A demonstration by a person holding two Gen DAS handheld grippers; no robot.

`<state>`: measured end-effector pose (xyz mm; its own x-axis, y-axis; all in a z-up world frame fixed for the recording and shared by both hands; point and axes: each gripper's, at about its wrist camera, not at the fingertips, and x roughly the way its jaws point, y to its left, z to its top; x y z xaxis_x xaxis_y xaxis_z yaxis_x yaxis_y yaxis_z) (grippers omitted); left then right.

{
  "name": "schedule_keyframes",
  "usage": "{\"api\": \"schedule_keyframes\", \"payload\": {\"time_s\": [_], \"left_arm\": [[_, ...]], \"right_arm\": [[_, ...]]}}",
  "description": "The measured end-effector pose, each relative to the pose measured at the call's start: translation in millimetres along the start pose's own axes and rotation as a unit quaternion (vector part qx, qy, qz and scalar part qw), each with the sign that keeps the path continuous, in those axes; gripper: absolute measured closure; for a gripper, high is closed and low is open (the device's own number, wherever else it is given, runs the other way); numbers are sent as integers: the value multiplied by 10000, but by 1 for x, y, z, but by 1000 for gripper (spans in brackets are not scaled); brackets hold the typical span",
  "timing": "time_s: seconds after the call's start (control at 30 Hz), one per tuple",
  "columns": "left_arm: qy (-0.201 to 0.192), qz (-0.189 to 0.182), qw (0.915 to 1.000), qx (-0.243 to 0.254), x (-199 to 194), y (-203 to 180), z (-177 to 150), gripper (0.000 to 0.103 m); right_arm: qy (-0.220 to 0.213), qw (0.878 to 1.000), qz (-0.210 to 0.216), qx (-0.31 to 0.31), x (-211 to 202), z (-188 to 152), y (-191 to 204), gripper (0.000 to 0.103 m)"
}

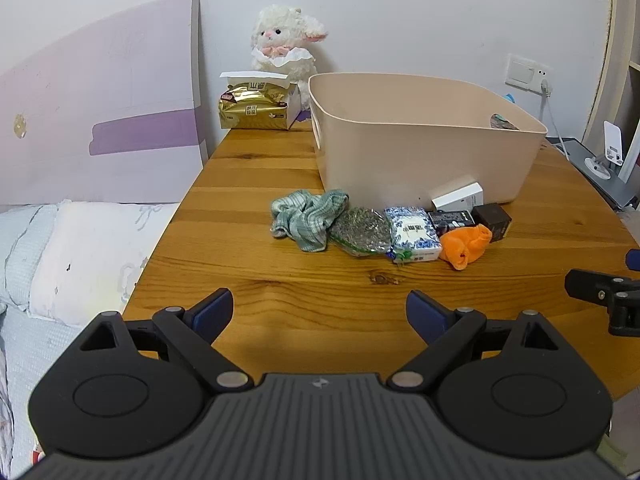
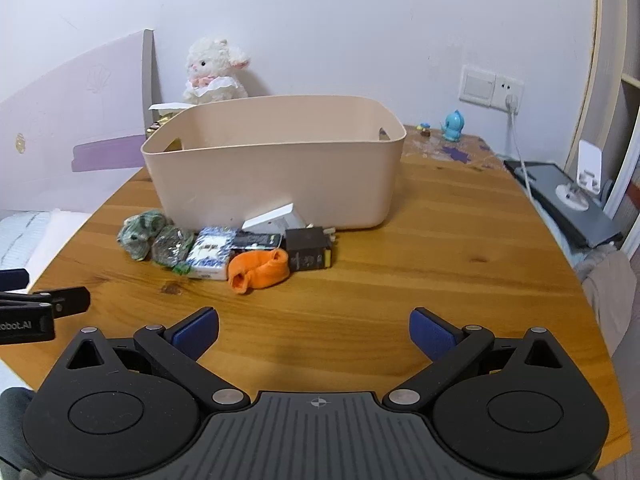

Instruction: Organize objects

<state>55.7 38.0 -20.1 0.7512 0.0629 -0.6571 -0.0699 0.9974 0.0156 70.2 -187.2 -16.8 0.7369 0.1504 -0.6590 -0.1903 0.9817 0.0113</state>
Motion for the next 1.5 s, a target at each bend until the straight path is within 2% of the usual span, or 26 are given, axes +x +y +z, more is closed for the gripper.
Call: {"api": "schedule_keyframes", "payload": {"time_s": [0.53, 0.7, 1.0, 1.4, 1.5], "left_arm": [[30, 91, 9998, 196, 48, 13, 27, 9], [112, 215, 9995, 206, 69, 20, 35, 9], [234, 262, 9993, 148, 106, 32, 51, 9], [317, -43, 9995, 69, 140, 35, 61, 9], [328, 6, 9993, 178, 149, 31, 62, 13]], "right_arm": [[-65, 9999, 60, -122, 43, 25, -1, 0], [83, 9998, 116, -128, 65, 31, -2, 0], [190, 9998, -59, -16, 102, 43, -12, 0], [498, 9987, 12, 99, 149, 52, -17, 8], [593, 9982, 2, 34, 157, 53, -15, 9]]}}
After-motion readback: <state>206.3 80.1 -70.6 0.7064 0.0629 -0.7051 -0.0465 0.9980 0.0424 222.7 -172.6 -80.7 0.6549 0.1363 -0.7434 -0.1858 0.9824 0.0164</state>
